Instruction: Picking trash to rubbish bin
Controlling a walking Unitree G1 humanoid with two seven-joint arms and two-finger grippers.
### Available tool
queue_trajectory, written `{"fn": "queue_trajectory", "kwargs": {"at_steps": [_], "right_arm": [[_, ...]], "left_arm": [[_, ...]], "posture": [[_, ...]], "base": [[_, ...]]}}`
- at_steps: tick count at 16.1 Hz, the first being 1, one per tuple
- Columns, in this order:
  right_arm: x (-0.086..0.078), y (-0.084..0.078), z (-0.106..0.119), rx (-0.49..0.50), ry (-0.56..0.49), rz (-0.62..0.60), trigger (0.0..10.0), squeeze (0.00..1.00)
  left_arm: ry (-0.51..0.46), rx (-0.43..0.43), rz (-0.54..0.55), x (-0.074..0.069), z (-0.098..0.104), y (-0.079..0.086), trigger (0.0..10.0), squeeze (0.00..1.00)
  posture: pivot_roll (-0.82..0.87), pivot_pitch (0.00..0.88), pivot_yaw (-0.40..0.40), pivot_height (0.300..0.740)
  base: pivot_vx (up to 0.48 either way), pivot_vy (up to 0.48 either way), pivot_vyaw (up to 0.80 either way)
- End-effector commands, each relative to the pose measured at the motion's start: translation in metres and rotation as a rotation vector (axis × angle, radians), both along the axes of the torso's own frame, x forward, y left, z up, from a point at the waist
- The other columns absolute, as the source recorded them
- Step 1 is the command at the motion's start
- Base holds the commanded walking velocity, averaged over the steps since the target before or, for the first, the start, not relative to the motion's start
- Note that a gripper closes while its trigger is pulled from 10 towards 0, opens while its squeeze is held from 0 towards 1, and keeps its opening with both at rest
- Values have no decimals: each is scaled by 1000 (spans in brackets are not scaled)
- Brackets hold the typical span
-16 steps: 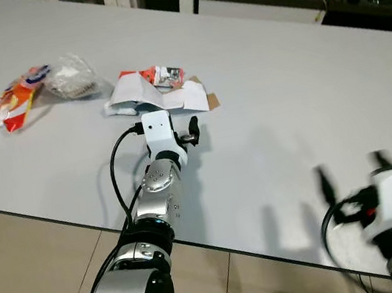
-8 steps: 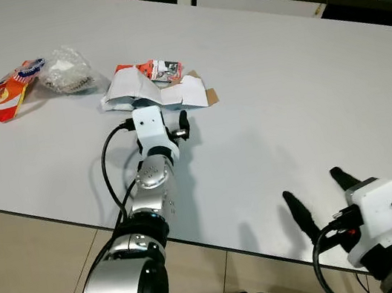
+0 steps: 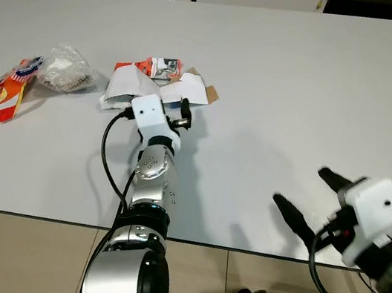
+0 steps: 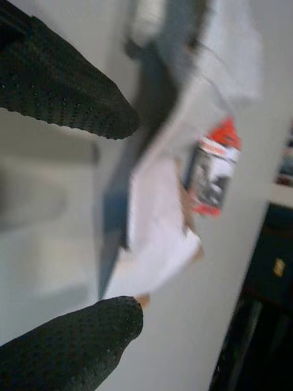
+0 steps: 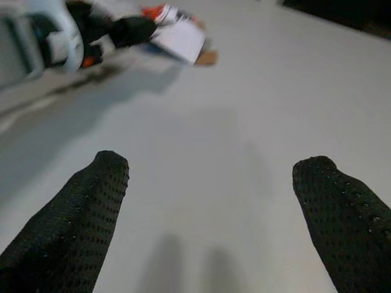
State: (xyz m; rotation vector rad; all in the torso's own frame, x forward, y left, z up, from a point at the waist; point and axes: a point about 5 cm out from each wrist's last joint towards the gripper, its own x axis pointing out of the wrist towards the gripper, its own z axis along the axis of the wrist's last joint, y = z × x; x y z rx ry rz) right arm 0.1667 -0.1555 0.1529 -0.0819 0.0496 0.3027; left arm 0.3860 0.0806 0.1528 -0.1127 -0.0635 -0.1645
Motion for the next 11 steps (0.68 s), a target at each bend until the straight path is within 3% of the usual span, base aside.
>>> {"fn": "queue_trajectory", "kwargs": {"at_steps": [1,7,11], "right_arm": [[4,-4,-2,11,-7,-42,10000,0],[39,-15,9,23,-175,-244,10000,0],[50,-13,11,31,-217,-258,10000,0]], "left_arm": [[-41,50,-40,-5,-2,-5,10000,0],[-241,178,-140,-27,14,-3,10000,0],[-214,177,-132,-30,12,5,10000,0]], "posture": [[-84,164,-62,740],[39,111,-28,740],[66,96,-25,740]], "base": [[0,0,0],[0,0,0],[0,0,0]]}}
